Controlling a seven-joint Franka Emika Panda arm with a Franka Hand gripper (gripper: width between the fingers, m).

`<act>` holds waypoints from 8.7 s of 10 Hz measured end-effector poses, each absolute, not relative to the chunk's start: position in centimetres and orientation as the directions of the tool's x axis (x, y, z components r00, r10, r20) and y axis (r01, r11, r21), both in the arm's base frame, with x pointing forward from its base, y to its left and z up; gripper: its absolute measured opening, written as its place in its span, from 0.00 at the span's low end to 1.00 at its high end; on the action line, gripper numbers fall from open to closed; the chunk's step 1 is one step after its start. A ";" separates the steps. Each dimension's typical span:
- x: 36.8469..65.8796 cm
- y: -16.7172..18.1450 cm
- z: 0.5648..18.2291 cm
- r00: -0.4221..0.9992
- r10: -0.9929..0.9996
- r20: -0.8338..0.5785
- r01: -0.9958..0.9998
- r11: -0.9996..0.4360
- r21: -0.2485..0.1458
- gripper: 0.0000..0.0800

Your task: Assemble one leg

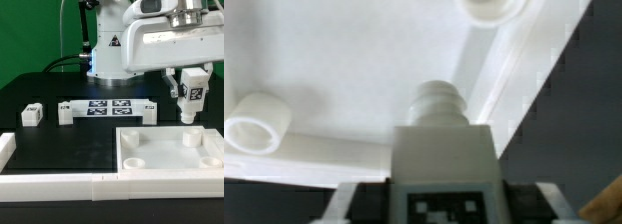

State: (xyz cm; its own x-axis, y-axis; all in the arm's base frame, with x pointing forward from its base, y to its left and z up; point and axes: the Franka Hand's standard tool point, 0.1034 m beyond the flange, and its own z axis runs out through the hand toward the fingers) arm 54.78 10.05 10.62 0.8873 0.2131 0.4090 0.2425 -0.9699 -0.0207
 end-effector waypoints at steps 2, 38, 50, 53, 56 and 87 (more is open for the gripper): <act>54.7 10.0 10.5 0.882 0.211 0.422 0.241 -0.970 -0.018 0.36; 60.9 11.8 5.5 0.853 0.174 0.493 0.220 -0.975 -0.036 0.36; 61.0 11.8 6.0 0.857 0.177 0.485 0.222 -0.974 -0.037 0.81; 61.7 11.5 8.2 0.855 0.177 0.487 0.222 -0.974 -0.035 0.81; 61.2 11.9 7.7 0.892 0.191 0.409 0.232 -0.971 -0.054 0.81; 61.5 12.8 7.3 0.324 -0.944 -0.066 -0.935 -0.308 -0.179 0.37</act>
Offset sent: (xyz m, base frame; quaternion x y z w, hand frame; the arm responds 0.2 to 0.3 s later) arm 0.0406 0.0061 -0.0078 0.0004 0.0058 -0.0327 0.9994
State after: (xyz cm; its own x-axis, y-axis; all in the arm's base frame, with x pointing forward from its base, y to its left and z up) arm 61.46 12.85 7.25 0.3235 -0.9439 -0.0665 -0.9345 -0.3077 -0.1788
